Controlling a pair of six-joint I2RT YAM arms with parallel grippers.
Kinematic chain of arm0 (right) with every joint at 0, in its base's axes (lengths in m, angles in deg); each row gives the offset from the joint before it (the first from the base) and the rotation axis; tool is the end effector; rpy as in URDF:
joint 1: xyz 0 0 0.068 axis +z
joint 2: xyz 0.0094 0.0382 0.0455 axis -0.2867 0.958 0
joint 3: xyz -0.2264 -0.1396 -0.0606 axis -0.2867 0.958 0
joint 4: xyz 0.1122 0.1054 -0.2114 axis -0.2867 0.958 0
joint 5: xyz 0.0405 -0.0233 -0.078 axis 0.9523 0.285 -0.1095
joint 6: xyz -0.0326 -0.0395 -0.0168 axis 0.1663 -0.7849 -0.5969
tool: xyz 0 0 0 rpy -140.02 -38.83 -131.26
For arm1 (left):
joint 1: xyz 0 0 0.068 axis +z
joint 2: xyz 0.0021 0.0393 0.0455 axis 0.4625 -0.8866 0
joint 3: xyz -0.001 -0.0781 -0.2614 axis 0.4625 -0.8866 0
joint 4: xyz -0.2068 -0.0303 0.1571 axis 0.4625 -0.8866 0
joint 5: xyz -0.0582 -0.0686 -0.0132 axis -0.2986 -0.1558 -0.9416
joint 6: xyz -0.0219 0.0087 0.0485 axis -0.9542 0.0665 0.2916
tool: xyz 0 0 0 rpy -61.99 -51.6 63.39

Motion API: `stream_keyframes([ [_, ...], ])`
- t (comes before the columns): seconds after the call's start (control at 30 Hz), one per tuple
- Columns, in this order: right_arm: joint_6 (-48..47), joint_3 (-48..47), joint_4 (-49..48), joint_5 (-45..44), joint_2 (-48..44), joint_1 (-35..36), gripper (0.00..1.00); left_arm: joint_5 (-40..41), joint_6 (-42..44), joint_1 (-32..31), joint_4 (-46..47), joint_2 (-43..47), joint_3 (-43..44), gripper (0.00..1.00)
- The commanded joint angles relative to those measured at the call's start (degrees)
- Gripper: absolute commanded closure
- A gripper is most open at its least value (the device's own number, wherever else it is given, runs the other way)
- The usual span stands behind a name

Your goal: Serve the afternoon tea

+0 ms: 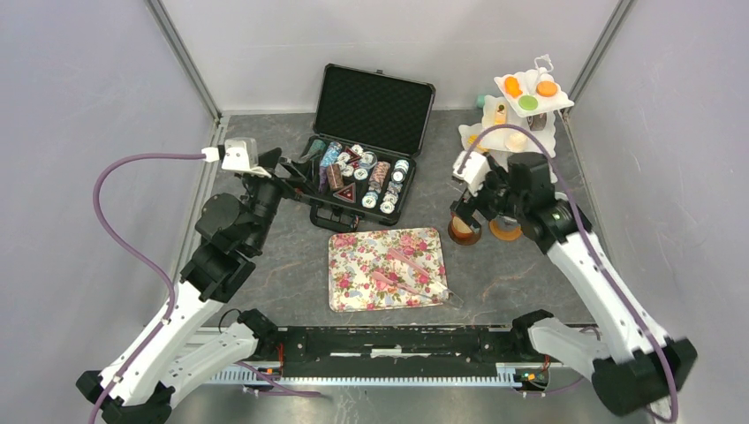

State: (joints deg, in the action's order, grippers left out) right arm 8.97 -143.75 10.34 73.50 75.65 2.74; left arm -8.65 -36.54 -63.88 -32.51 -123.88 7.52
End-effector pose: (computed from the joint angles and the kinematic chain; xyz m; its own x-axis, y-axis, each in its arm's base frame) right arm 0.2120 0.0877 0.3294 -0.1610 -0.6207 -0.7673 -0.8017 0.5357 -0.2652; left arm 0.1342 -0.0826 0.4183 0.1030 -0.3102 -0.9451 0.2911 0.9179 -0.2696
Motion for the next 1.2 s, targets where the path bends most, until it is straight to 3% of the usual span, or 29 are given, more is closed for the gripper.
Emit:
stream_keyframes([
  [0.0, 19.2, 3.11, -7.61, -8.36, -8.53, 0.11, 0.02, 1.34, 2.69, 0.04, 1.86, 1.12, 1.29, 0.0],
  [0.13, 33.41, 5.25, -8.21, -14.15, -15.59, 0.12, 0.02, 2.14, 3.09, 0.04, 2.97, 0.55, 0.2, 0.0],
  [0.3, 39.01, 12.4, -14.33, -10.14, -26.9, 0.11, 0.02, 2.9, 2.92, 0.08, 2.72, -2.13, 0.14, 0.0],
  [0.43, 45.94, 15.38, -15.78, -18.55, -34.66, 0.11, 0.02, 3.5, 3.77, 0.07, 3.21, -1.44, -0.29, 0.0],
  [0.83, 45.34, 7.13, -9.71, -27.17, -42.72, 0.09, 0.02, 1.76, 3.11, 0.04, 3.0, 1.4, 1.19, 0.0],
  [1.17, 41.03, 1.65, -8.79, -29.63, -43.64, 0.11, 0.02, 0.46, -0.51, 0.04, -4.61, 2.81, 10.14, 0.0],
])
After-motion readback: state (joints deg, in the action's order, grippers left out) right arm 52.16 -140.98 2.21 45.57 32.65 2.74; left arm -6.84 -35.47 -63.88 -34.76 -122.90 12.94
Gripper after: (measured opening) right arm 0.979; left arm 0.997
